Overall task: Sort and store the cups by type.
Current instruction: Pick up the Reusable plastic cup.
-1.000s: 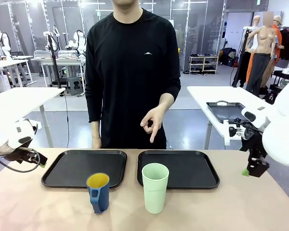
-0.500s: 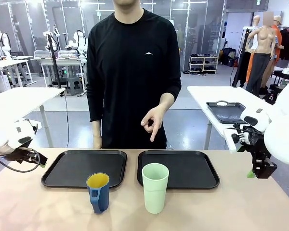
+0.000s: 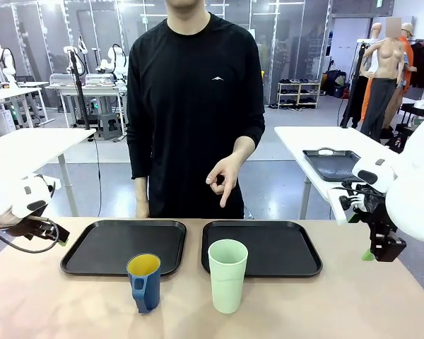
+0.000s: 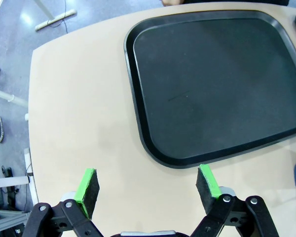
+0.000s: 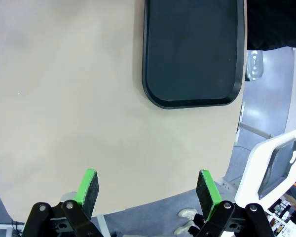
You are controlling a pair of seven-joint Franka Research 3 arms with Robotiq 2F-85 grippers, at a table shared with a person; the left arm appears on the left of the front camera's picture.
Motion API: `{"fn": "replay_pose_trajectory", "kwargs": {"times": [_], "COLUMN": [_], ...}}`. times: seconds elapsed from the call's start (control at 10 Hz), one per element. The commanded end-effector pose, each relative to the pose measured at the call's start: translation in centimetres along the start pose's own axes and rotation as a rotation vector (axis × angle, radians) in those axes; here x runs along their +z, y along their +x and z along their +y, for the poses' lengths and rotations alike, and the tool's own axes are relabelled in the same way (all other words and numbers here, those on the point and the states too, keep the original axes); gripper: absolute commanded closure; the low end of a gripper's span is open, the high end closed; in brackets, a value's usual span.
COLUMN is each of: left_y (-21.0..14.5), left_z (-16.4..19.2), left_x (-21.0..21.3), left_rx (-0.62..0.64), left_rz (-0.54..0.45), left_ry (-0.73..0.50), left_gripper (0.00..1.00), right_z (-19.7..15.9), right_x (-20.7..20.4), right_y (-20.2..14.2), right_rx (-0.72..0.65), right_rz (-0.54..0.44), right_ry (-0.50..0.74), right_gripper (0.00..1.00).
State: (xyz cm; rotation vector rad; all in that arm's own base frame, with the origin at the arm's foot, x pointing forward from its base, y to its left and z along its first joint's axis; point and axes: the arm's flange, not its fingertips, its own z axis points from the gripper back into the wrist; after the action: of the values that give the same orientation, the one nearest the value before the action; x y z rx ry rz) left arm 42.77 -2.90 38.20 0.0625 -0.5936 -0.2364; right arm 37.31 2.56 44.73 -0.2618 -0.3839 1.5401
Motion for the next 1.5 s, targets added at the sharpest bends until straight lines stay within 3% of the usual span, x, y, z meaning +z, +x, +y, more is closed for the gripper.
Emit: {"fn": "replay_pose_trajectory", "kwargs": {"times": [0.0,0.3,0.4,0.6,0.9,1.2,1.4], "left_y": [0.0,0.0,0.0,0.0,0.0,0.0,0.0], "left_z": [0.0,0.0,0.0,0.0,0.0,0.0,0.0], "left_x": [0.0,0.0,0.0,0.0,0.0,0.0,0.0], "left_rx": [0.001,0.001,0.001,0.001,0.001,0.001,0.001], "left_rz": [-0.001,-0.001,-0.001,-0.001,-0.001,-0.001,-0.001], "left_ry": [0.000,0.000,0.000,0.000,0.000,0.000,0.000], "left_gripper": [0.00,0.00,0.00,0.00,0.00,0.00,0.00], "right_z": [0.1,1.1,1.6,2.1,2.8,3.4,3.4], "right_x": [-1.4,-5.2,-6.2,-8.4,-13.3,-17.8,-19.7], "right_y": [0.3,2.0,2.5,2.5,3.0,4.0,4.7], "right_rx": [0.067,0.144,0.145,0.106,0.003,-0.148,-0.194], "right_rz": [-0.023,-0.252,-0.375,-0.553,-0.907,-1.064,-1.144], "right_ry": [0.057,0.148,0.179,0.209,0.281,0.227,0.255], "right_gripper": [0.00,0.00,0.00,0.00,0.00,0.00,0.00]}}
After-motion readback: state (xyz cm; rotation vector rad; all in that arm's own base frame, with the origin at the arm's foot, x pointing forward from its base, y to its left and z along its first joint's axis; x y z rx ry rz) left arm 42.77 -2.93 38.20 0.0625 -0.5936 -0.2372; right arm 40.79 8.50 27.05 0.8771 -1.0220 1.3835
